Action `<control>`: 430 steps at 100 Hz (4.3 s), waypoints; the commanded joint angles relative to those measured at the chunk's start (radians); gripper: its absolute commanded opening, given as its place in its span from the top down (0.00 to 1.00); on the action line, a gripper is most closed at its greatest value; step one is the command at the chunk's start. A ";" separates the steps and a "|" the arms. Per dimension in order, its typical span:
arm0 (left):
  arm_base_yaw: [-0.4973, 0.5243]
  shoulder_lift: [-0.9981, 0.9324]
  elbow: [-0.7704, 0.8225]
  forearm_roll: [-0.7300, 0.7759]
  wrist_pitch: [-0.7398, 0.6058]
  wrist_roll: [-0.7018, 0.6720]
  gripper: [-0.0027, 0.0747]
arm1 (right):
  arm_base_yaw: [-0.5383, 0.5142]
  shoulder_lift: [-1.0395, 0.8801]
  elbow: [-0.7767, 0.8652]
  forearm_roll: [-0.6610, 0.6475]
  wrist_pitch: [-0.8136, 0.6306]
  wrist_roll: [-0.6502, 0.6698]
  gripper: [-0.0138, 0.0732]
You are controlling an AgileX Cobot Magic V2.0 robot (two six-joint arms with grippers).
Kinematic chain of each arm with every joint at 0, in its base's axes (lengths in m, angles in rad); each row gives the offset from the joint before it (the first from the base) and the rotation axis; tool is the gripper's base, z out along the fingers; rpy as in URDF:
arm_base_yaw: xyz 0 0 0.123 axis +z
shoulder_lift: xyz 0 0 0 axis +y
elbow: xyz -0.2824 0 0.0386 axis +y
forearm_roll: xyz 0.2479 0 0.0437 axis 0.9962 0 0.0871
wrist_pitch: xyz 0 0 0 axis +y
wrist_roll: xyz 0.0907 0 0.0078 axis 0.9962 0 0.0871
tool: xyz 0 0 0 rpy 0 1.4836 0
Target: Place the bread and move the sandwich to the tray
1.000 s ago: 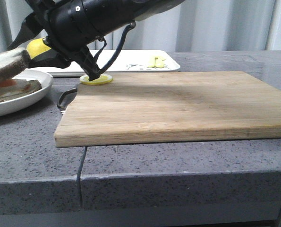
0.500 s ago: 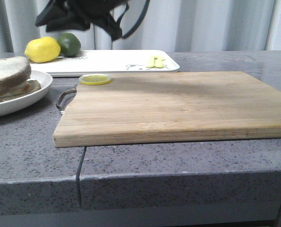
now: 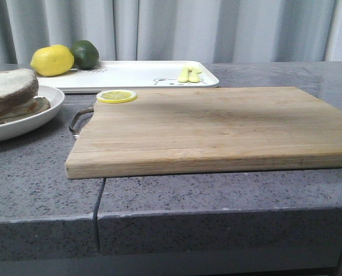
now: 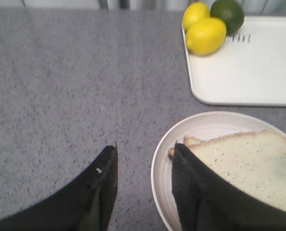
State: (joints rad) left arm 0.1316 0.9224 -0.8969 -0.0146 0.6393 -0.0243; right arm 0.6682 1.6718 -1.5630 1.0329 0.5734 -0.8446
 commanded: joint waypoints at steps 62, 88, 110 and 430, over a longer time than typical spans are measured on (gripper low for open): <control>0.046 0.493 -0.234 -0.105 0.194 0.015 0.63 | 0.280 -0.262 0.121 -0.209 -0.336 -0.026 0.91; 0.046 0.530 -0.234 -0.155 0.175 0.037 0.63 | 0.323 -0.265 0.125 -0.229 -0.378 -0.026 0.91; 0.046 0.535 -0.234 -0.169 0.147 0.044 0.63 | 0.323 -0.265 0.125 -0.229 -0.381 -0.026 0.91; -0.151 1.214 -1.073 -0.836 0.108 0.060 0.99 | -0.189 -0.801 0.758 -0.191 -0.408 -0.025 0.91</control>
State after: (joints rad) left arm -0.0146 2.2069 -1.9301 -0.7747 0.8200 0.0532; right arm 0.4860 0.8986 -0.7777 0.8242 0.2017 -0.8621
